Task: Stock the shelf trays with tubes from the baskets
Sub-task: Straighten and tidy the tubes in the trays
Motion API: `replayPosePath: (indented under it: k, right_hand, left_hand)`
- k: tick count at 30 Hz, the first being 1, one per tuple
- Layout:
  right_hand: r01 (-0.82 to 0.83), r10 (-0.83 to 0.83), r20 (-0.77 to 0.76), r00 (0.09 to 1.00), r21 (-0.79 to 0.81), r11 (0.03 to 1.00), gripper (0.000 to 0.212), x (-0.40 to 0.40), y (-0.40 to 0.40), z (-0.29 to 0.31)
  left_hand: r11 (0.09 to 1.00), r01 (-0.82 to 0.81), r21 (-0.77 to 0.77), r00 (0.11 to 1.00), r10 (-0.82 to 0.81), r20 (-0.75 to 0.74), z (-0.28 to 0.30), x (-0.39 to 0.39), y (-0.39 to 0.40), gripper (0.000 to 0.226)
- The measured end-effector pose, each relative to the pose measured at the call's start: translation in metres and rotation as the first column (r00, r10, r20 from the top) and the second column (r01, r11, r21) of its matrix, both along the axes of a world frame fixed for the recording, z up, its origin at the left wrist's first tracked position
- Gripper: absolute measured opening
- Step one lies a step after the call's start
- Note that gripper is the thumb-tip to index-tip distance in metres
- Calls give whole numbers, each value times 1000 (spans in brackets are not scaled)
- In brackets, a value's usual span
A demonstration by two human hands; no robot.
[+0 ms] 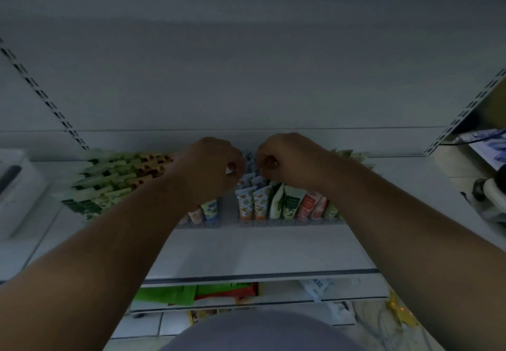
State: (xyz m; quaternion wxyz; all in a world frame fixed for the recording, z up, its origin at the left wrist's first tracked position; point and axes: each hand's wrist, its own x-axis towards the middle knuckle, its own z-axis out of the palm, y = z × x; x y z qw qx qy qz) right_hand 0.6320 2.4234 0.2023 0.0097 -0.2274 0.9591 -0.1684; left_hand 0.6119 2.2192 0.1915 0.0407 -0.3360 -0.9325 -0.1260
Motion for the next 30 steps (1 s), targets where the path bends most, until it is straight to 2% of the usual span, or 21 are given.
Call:
replayPosePath:
  k: [3,6,13,18,22,26,30]
  right_hand:
    - [27,-28,21,999,29,999,5,0,-6,-4]
    - [50,-52,35,998,55,997,8,1,-6,-6]
    - [88,-89,10,996,89,992,15,4,-6,-10]
    - [112,-112,-20,994,18,994,11,8,6,0]
    - [102,-104,39,994,59,993,15,8,21,6]
    - [90,-101,107,989,106,990,6,6,18,4]
    - [92,-106,118,987,124,988,15,6,17,4]
  left_hand:
    - [999,7,-34,1000,-6,27,3,2,2,13]
    - [996,-6,-86,999,9,42,6,2,5,16]
    - [997,6,-73,998,-1,69,4,1,6,20]
    - [997,30,-73,998,-26,59,5,0,5,17]
    - [997,69,-38,996,-67,62,7,-2,13,17]
    - [991,77,-113,996,-70,63,11,-3,29,19]
    - [980,76,-186,995,-62,77,10,-5,34,21]
